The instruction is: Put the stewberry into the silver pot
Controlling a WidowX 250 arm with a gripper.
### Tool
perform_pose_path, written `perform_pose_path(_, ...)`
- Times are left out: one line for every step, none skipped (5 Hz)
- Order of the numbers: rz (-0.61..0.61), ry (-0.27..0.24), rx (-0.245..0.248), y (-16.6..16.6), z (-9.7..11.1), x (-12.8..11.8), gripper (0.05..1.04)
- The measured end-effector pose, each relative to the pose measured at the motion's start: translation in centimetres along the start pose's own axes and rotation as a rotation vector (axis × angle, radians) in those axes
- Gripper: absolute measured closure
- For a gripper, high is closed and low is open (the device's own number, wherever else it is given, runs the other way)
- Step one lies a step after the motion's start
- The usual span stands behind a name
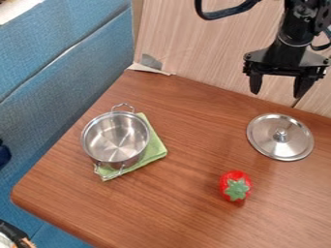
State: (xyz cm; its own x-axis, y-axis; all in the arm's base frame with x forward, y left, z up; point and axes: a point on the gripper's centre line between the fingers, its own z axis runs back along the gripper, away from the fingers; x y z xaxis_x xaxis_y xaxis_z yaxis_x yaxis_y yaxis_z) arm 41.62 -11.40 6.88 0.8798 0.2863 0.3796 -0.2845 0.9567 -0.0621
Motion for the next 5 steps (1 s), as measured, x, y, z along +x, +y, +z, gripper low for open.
perform_pose_path(-0.002,0.037,0.024,0.4,-1.3,-1.1,0.082)
perform_pose_path(0.011,0.068,0.047,1.9,-1.1,-2.6,0.082)
perform_pose_path(0.054,0.052,0.033,3.3,1.1,-2.9,0.082)
perform_pose_path(0.109,0.041,0.068,5.0,3.0,-5.1,0.082)
perform_pose_path(0.115,0.079,0.063,6.4,2.9,-9.2,0.082)
